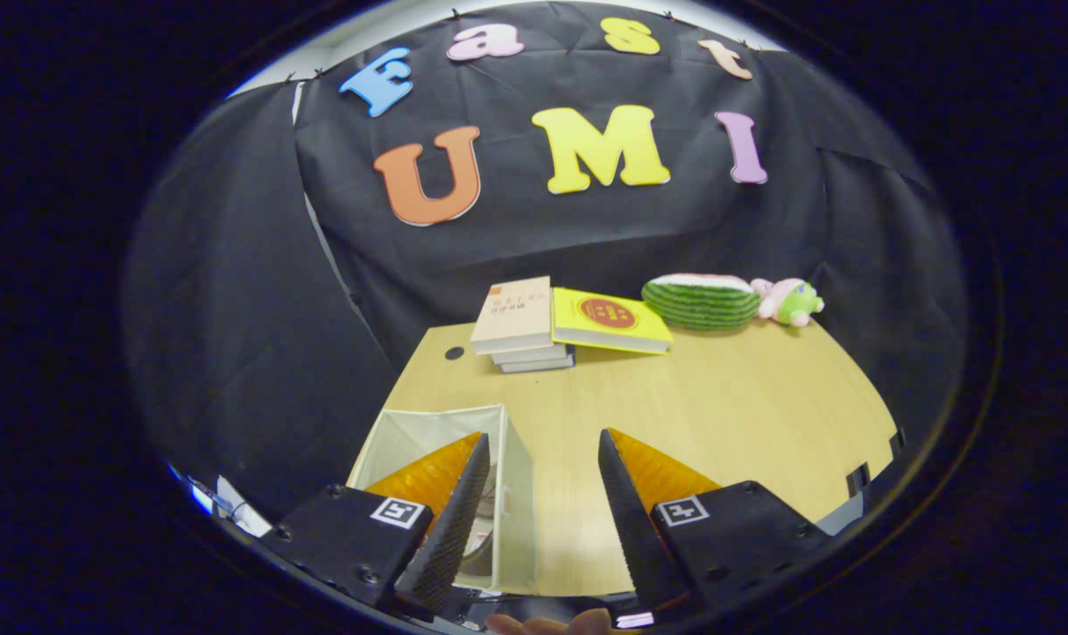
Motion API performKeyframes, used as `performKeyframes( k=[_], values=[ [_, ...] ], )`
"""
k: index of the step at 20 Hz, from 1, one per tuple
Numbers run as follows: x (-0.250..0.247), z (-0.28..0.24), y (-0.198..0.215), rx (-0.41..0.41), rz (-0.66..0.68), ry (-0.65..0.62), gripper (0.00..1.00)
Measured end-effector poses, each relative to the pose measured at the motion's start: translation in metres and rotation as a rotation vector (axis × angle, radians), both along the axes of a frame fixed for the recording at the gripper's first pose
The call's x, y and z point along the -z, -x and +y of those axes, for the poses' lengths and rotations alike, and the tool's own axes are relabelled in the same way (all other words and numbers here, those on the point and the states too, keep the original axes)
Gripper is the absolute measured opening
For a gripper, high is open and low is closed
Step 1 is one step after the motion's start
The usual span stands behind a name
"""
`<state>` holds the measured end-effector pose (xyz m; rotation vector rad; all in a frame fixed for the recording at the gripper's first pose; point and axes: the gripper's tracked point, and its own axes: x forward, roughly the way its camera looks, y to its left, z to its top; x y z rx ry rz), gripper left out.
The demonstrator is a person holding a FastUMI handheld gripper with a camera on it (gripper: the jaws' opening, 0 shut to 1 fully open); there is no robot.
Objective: Open the storage box then place both shoes into the box .Put the left shoe in first, then the right shoe, with the right side of both shoes facing outward in a uniform manner.
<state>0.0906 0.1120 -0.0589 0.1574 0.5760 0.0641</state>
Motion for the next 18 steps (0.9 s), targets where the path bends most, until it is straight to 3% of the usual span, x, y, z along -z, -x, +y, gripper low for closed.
performKeyframes(
  k=[8, 11, 14, 18],
  values=[
    [-0.05, -0.075, 0.033, 0.039, -0.321, 0.043, 0.84],
    [-0.061, -0.093, 0.055, 0.055, -0.453, 0.084, 0.93],
    [-0.045, -0.103, 0.074, 0.058, -0.462, 0.085, 0.99],
    [-0.037, -0.116, 0.087, 0.074, -0.485, 0.087, 1.0]
  ],
)
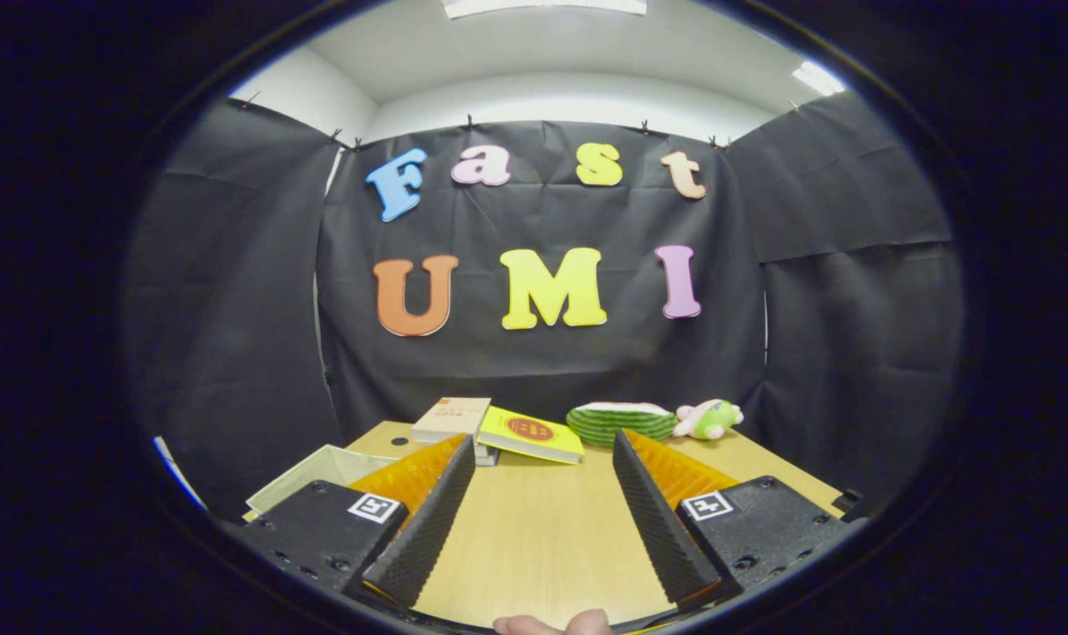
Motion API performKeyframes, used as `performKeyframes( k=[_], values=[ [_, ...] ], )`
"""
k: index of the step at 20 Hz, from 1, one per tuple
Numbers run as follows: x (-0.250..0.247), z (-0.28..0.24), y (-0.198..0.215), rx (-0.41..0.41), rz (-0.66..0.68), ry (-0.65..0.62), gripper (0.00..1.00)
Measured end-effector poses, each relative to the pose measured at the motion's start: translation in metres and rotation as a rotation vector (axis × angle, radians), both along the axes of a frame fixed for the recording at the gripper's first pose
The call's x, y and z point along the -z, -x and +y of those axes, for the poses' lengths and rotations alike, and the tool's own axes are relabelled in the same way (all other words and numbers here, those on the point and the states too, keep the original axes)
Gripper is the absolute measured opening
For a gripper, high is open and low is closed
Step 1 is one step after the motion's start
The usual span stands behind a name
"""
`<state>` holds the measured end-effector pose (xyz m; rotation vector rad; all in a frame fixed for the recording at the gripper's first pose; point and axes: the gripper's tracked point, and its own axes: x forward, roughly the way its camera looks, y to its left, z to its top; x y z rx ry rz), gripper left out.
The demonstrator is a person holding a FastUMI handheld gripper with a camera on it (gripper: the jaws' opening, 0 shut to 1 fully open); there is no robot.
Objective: Open the storage box then place both shoes into the box .Put the left shoe in first, then the right shoe, with the right side of both shoes facing outward in a uniform manner.
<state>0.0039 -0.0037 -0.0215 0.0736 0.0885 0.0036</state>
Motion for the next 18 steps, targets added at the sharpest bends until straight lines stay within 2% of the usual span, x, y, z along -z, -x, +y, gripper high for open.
performKeyframes(
  k=[9, 18],
  values=[
    [0.009, 0.047, -0.003, -0.097, -0.019, 0.01, 1.0],
    [-0.011, 0.057, 0.009, -0.081, -0.088, -0.003, 1.0]
  ],
)
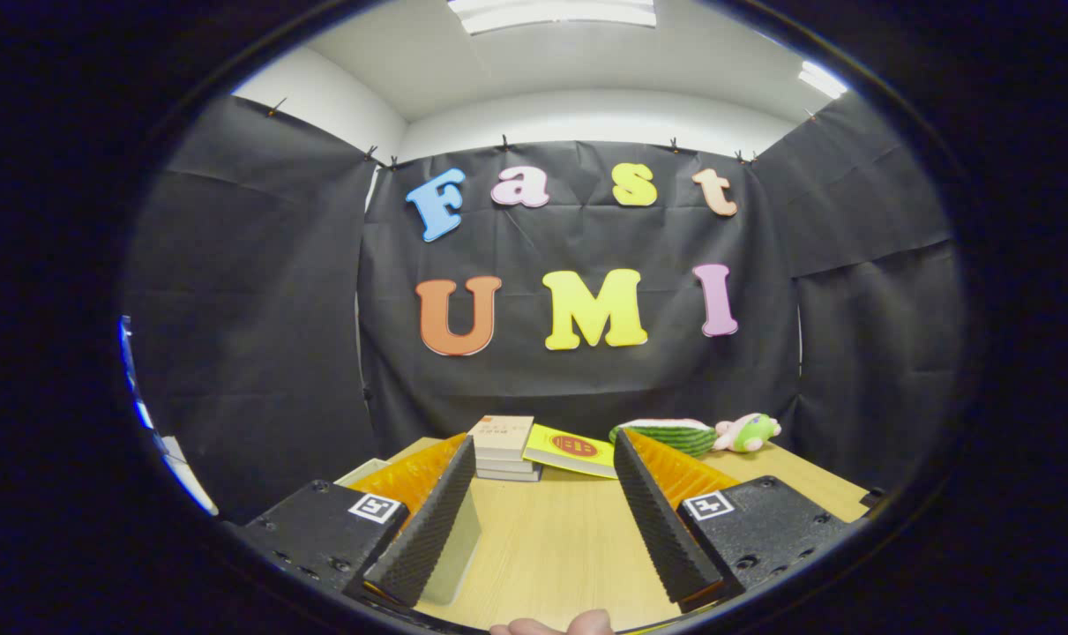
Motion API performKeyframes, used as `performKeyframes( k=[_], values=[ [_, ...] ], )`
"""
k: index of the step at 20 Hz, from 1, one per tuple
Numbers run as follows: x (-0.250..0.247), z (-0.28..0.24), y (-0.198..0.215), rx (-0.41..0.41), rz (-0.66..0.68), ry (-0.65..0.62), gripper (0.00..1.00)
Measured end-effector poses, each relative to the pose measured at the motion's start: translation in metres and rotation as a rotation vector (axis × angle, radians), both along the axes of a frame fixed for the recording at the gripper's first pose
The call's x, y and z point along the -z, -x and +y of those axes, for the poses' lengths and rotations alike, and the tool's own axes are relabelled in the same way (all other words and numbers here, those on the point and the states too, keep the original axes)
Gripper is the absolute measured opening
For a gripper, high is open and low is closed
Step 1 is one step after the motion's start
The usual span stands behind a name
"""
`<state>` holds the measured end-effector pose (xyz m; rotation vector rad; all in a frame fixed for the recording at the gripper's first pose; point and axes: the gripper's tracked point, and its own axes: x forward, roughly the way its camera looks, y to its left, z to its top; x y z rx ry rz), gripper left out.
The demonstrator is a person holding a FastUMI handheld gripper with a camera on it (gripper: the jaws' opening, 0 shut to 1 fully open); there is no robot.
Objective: Open the storage box then place both shoes into the box .Put the left shoe in first, then the right shoe, with the right side of both shoes facing outward in a uniform manner.
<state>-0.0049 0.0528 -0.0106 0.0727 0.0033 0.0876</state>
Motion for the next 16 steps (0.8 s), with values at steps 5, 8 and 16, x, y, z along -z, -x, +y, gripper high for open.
performKeyframes(
  k=[5, 8, 16],
  values=[
    [0.006, 0.001, 0.001, 0.001, 0.017, -0.024, 1.0],
    [0.008, -0.001, 0.003, 0.006, 0.031, -0.022, 1.0],
    [0.011, -0.003, 0.007, 0.015, 0.037, -0.043, 1.0]
  ],
)
